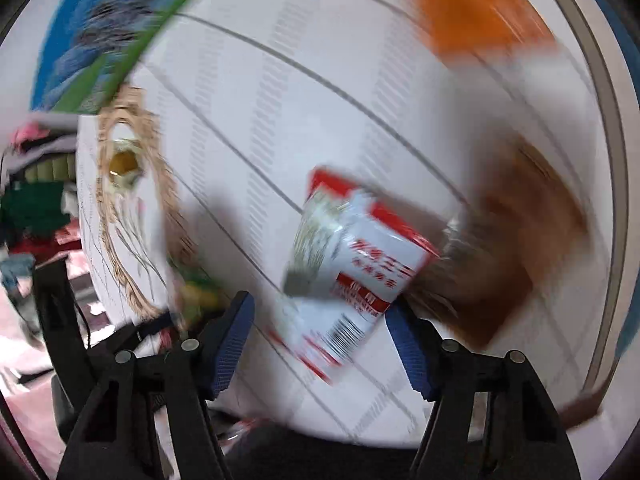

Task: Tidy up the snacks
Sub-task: 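Grasp the candy bag with the left gripper while the right grasps the red-white packet, then carry the candy bag and red-white packet into the box and open both grippers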

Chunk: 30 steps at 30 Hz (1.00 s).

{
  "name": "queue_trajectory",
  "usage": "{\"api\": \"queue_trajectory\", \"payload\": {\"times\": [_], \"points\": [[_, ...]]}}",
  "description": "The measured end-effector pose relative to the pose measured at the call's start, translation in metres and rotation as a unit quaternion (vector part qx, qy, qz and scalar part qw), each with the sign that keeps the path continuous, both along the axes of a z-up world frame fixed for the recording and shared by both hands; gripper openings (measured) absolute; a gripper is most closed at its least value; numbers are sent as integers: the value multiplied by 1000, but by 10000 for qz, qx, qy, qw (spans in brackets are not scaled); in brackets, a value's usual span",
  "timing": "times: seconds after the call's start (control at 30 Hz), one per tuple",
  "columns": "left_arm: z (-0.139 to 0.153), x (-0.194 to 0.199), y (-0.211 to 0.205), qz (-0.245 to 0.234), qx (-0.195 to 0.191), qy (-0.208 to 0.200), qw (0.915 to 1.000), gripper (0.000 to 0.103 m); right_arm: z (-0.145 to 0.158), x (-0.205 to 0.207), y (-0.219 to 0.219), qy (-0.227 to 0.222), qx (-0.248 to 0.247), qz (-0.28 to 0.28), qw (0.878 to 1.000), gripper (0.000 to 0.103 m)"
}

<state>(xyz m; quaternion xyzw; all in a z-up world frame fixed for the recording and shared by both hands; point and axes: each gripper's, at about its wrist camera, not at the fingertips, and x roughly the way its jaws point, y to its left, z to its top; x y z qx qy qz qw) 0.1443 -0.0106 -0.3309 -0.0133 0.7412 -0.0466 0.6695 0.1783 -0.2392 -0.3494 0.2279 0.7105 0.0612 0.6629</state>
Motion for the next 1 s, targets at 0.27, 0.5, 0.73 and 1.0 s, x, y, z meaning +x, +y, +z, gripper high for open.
{"api": "queue_trajectory", "payload": {"times": [0.27, 0.5, 0.73, 1.0], "points": [[-10, -12, 35, 643, -334, -12, 9974, 57, 26, 24, 46, -634, -818, 950, 9901, 71], [-11, 6, 87, 1347, -376, -211, 9899, 49, -9, 3, 69, -495, -1390, 1238, 9813, 71], [-18, 19, 90, 1108, -334, -120, 9932, 52, 2, 5, 70, -904, -1829, 1536, 9668, 51], [-15, 22, 73, 687, -13, -116, 9976, 53, 14, 14, 54, -814, -1501, 1282, 9769, 62]]}}
